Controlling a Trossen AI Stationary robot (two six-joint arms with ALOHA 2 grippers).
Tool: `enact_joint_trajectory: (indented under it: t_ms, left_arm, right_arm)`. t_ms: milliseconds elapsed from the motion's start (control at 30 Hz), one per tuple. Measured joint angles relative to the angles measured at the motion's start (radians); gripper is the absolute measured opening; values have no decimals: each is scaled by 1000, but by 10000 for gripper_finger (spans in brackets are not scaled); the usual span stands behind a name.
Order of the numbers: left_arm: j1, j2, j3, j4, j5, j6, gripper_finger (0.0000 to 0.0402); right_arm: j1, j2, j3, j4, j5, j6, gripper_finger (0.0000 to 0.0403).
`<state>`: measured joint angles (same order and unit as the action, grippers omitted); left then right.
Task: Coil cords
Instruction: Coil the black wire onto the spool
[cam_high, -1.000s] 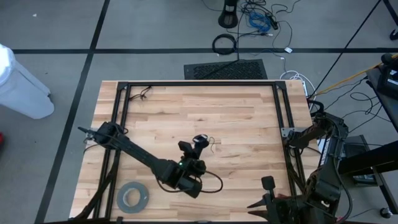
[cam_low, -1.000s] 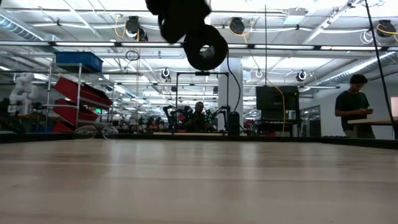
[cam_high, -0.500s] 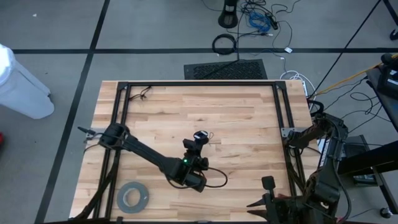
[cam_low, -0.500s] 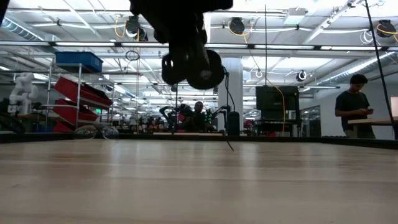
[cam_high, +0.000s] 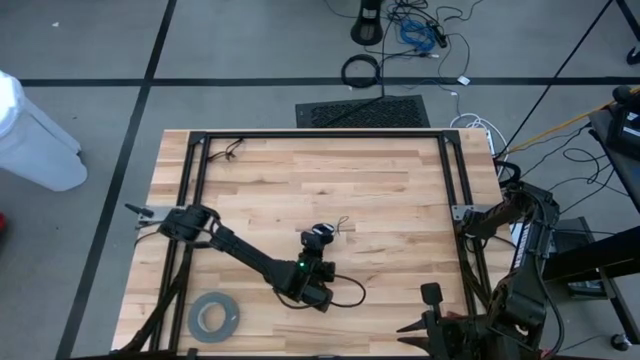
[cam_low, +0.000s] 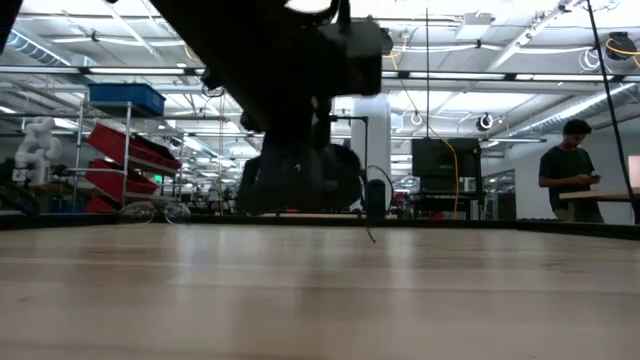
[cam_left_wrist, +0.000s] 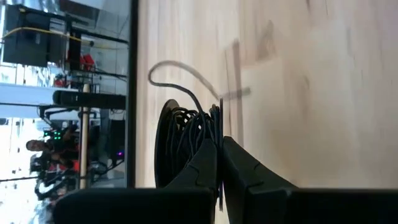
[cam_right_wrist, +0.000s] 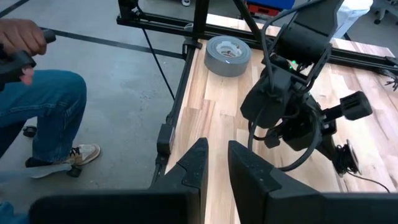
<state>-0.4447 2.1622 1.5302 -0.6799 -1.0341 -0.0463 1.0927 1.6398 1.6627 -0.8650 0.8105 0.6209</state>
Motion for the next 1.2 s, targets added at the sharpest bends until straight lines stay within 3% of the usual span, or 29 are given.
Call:
enact_joint_trajectory:
  t_ms: [700, 1000, 1200]
  left_arm:
    - [39, 58, 0, -40, 31, -26, 13]
    - [47, 56, 0, -37, 99, -23, 16]
    - [46, 56, 0, -37, 127, -24, 56]
  right_arm:
    - [0, 0, 0, -2, -1, -2, 50]
    - [0, 0, 0, -1, -1, -2, 50]
    - [0, 0, 0, -1, -1, -2, 50]
